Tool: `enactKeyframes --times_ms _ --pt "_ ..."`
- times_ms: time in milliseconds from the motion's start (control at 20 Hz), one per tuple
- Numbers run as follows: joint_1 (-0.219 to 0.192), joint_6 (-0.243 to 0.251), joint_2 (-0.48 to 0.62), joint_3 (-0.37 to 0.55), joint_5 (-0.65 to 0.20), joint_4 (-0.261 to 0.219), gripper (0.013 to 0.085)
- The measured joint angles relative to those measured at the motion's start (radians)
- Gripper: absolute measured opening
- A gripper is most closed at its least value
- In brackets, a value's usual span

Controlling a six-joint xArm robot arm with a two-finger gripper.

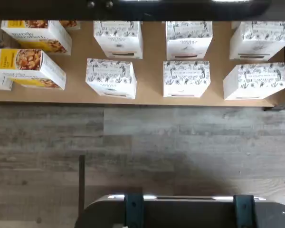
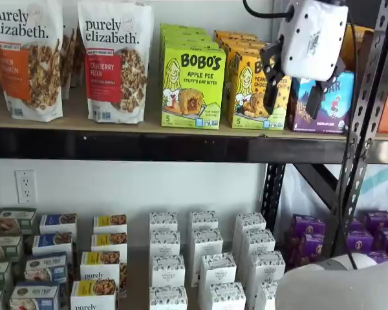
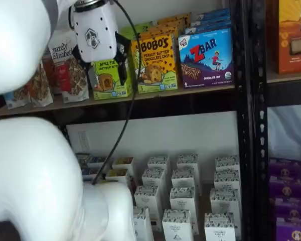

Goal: Pick the green box on the top shelf, the fourth from the left

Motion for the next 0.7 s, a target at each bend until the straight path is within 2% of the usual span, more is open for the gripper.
enactKeyframes --times_ms 250,400,550,700 --pt "0.013 0.015 0.013 0.008 -0.047 0.009 0.0850" --pt "0.034 0.031 0.033 0.003 -0.059 -0.008 0.0850" --pt "0.016 0.020 0.044 0.008 -0.082 0.028 0.0850" --pt "0.032 0.033 0.061 0.009 -0.100 0.021 0.0850"
